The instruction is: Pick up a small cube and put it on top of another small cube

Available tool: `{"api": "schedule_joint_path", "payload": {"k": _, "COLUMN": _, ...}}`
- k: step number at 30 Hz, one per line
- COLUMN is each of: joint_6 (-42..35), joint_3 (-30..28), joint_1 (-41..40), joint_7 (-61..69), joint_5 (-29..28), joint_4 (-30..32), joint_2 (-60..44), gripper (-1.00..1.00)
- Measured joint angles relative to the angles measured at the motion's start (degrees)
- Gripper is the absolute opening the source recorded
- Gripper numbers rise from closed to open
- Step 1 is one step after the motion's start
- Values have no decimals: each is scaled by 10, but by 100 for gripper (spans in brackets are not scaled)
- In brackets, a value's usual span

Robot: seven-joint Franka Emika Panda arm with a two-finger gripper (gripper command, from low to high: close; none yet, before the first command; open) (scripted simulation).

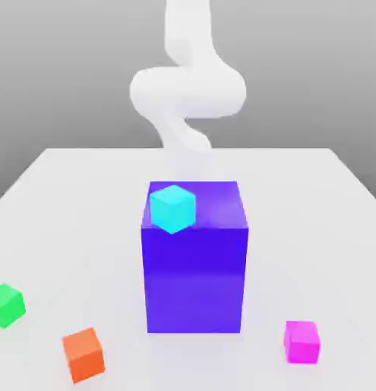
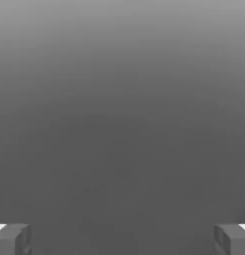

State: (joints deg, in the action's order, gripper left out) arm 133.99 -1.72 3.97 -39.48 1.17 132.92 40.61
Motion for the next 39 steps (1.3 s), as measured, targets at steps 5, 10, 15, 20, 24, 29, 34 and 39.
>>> {"api": "schedule_joint_path", "payload": {"k": 5, "joint_6": 46, "joint_3": -30, "joint_1": 76, "joint_7": 133, "joint_5": 28, "joint_4": 23, "joint_2": -108, "gripper": 0}}
{"api": "schedule_joint_path", "payload": {"k": 10, "joint_6": 89, "joint_3": -47, "joint_1": 138, "joint_7": 264, "joint_5": 58, "joint_4": 46, "joint_2": -212, "gripper": 0}}
{"api": "schedule_joint_path", "payload": {"k": 15, "joint_6": 133, "joint_3": -45, "joint_1": 182, "joint_7": 390, "joint_5": 82, "joint_4": 68, "joint_2": -316, "gripper": 0}}
{"api": "schedule_joint_path", "payload": {"k": 20, "joint_6": 179, "joint_3": -31, "joint_1": 225, "joint_7": 497, "joint_5": 79, "joint_4": 92, "joint_2": -418, "gripper": 0}}
{"api": "schedule_joint_path", "payload": {"k": 24, "joint_6": 218, "joint_3": -23, "joint_1": 235, "joint_7": 558, "joint_5": 42, "joint_4": 111, "joint_2": -495, "gripper": 0}}
{"api": "schedule_joint_path", "payload": {"k": 29, "joint_6": 288, "joint_3": -15, "joint_1": 239, "joint_7": 586, "joint_5": 21, "joint_4": 107, "joint_2": -596, "gripper": 0}}
{"api": "schedule_joint_path", "payload": {"k": 34, "joint_6": 318, "joint_3": -9, "joint_1": 234, "joint_7": 592, "joint_5": 28, "joint_4": 100, "joint_2": -635, "gripper": -100}}
{"api": "schedule_joint_path", "payload": {"k": 39, "joint_6": 309, "joint_3": -10, "joint_1": 234, "joint_7": 589, "joint_5": 23, "joint_4": 102, "joint_2": -624, "gripper": -100}}
